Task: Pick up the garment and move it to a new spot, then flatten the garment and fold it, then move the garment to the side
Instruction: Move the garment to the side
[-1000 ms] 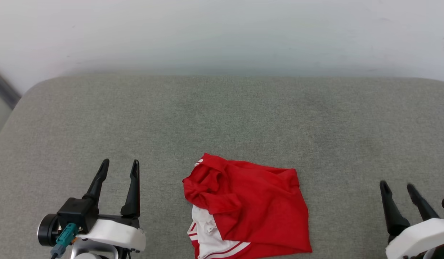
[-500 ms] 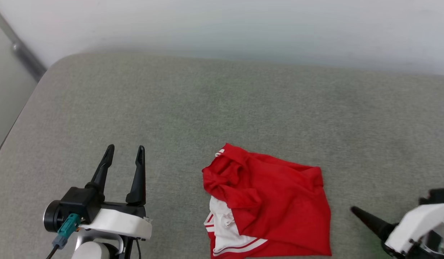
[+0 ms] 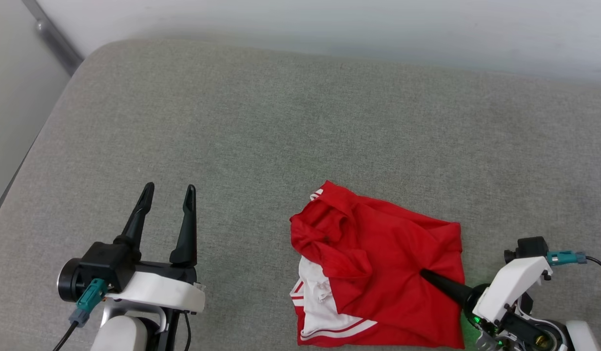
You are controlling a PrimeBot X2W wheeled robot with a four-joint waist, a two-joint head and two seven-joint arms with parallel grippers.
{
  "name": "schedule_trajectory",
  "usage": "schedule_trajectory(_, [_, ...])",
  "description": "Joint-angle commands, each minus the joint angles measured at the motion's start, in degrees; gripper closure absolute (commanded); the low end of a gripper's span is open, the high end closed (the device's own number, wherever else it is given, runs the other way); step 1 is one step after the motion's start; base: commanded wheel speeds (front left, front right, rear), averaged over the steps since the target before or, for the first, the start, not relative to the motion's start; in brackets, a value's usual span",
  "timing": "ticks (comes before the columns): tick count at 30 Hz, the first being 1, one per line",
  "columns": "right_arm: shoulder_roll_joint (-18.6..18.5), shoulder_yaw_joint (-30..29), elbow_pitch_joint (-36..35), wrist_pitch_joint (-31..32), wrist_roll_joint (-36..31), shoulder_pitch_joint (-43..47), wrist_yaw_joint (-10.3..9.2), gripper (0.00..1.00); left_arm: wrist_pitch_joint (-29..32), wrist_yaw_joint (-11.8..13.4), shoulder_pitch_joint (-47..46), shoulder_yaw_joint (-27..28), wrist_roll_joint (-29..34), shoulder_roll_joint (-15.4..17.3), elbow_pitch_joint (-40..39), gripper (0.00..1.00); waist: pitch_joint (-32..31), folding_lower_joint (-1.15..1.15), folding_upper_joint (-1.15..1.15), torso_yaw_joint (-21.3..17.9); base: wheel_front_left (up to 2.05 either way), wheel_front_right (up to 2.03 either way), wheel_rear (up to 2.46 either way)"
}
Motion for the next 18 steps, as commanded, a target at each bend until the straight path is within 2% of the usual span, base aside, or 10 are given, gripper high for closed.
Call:
schedule_trajectory(1, [-0.08,1.32,0.76,-0.80,0.68,-0.11,-0.03,1.00,-0.12,-0.24,-0.50,0.46,0.56,-0.25,0.27,0.00,-0.27,0.00,0.00,-0.10,0.00,0.00,0.00])
schedule_trajectory(5, [-2.14,3.95,-0.42,-3.39,0.18,-0.31,-0.03,1.00,-0.12,-0.43,0.21,0.71,1.15,-0.84,0.52,0.00,-1.38,0.00,0.00,-0.72,0.00,0.00,0.00])
schedule_trajectory(9, [-5.34,8.11,-2.20,-7.00,-3.89,-0.99,-0.03,1.00,-0.12,-0.52,1.01,0.84,1.65,-1.20,0.36,0.00,-2.83,0.00,0.00,-2.16,0.00,0.00,0.00])
schedule_trajectory(12, [-8.07,10.94,-2.82,-9.46,-10.20,-1.65,-0.03,1.00,-0.12,-0.45,1.58,1.09,2.12,-1.21,-0.13,0.00,-3.87,0.00,0.00,-4.06,0.00,0.00,0.00])
schedule_trajectory(14, [-10.26,11.67,-2.19,-10.75,-16.71,-2.11,-0.04,1.00,-0.12,-0.26,2.17,1.08,2.40,-1.33,-0.64,0.00,-4.42,0.00,0.00,-5.67,0.00,0.00,0.00])
schedule_trajectory(18, [-11.18,11.19,-1.53,-10.56,-26.36,-3.37,-0.04,1.00,-0.12,-0.29,2.93,1.01,2.61,-1.38,-1.46,0.00,-4.82,0.00,0.00,-9.60,0.00,0.00,0.00])
